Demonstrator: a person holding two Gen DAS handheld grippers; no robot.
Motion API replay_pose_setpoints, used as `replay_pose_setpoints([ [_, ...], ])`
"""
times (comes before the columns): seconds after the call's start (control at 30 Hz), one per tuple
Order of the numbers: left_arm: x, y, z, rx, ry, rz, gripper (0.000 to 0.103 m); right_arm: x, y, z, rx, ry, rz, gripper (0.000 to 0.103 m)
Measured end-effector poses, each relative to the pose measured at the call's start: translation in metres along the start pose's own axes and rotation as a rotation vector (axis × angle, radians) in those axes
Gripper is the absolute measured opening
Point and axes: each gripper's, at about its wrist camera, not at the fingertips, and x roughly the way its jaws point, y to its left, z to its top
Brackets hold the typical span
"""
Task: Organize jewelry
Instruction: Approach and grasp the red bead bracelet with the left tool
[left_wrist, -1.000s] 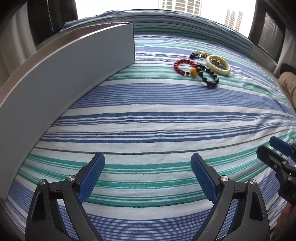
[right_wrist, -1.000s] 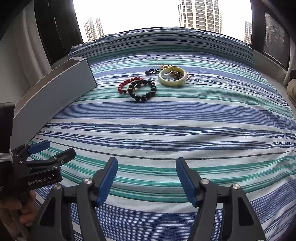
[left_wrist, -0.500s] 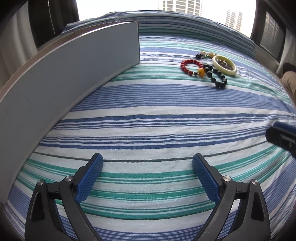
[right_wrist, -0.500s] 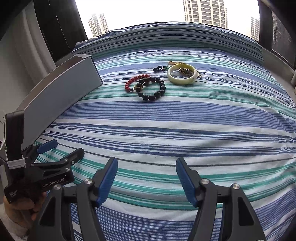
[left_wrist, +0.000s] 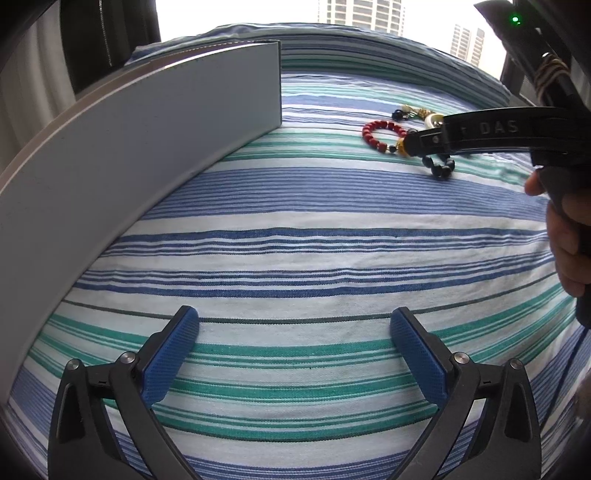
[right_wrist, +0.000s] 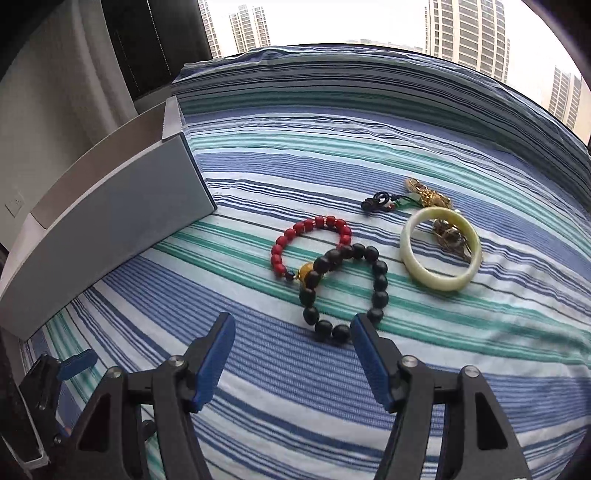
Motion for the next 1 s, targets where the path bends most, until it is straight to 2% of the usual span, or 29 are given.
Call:
replay_pose_setpoints([
  [0.07,0.000,0.000,0.000,0.000,0.000,-0.001,0.103,0.012,0.002,0.002,-0.022,0.000,-0.015,0.066],
  [0.13,0.000,0.000,0.000,0.000,0.000,-0.001,0.103,0.021,0.002,0.002,-0.037,0.008,-0.034,0.055],
  [0.2,0.000,0.000,0.000,0.000,0.000,-0.001,0.103,0.025,0.000,-0.002,-0.036,0.018,-0.026,0.029],
  [0.27,0.000,-0.001,0.000,0.003,0.002,-0.002,0.103,0.023,-0.003,-0.006,-0.033,0.023,-0.021,0.013],
  [0.3,0.000,-0.001,0.000,0.008,0.007,-0.005,0.103,0.020,-0.005,-0.009,-0.022,0.031,-0.010,0.013],
  [0.47,-0.005,-0.005,0.014,0.101,0.097,-0.046,0.102,-0.009,-0.019,-0.038,0.033,0.090,0.019,0.011],
  [0.57,-0.021,-0.011,0.042,0.152,0.079,-0.114,0.102,-0.028,-0.021,-0.061,0.047,0.119,0.039,0.011],
  [0.63,-0.028,-0.018,0.067,0.193,0.049,-0.158,0.102,-0.039,-0.021,-0.077,0.048,0.117,0.022,0.013],
  [0.67,-0.028,-0.024,0.081,0.219,0.042,-0.187,0.102,-0.045,-0.021,-0.081,0.054,0.109,0.017,0.021],
  [0.7,-0.025,-0.031,0.095,0.243,0.039,-0.226,0.102,-0.051,-0.022,-0.086,0.070,0.092,0.012,0.037],
  [0.73,-0.020,-0.037,0.109,0.270,0.033,-0.279,0.102,-0.059,-0.024,-0.090,0.091,0.066,0.010,0.041],
  [0.8,-0.003,-0.053,0.128,0.327,0.013,-0.345,0.100,-0.074,-0.026,-0.098,0.139,0.023,0.020,0.042],
  [0.87,0.023,-0.070,0.139,0.401,0.003,-0.333,0.082,-0.086,-0.032,-0.106,0.193,-0.013,0.046,0.042],
  [0.9,0.037,-0.079,0.142,0.437,0.010,-0.316,0.070,-0.091,-0.034,-0.111,0.220,-0.027,0.058,0.042],
  [1.0,0.075,-0.095,0.145,0.488,0.058,-0.298,0.054,-0.101,-0.034,-0.125,0.269,-0.051,0.083,0.042],
])
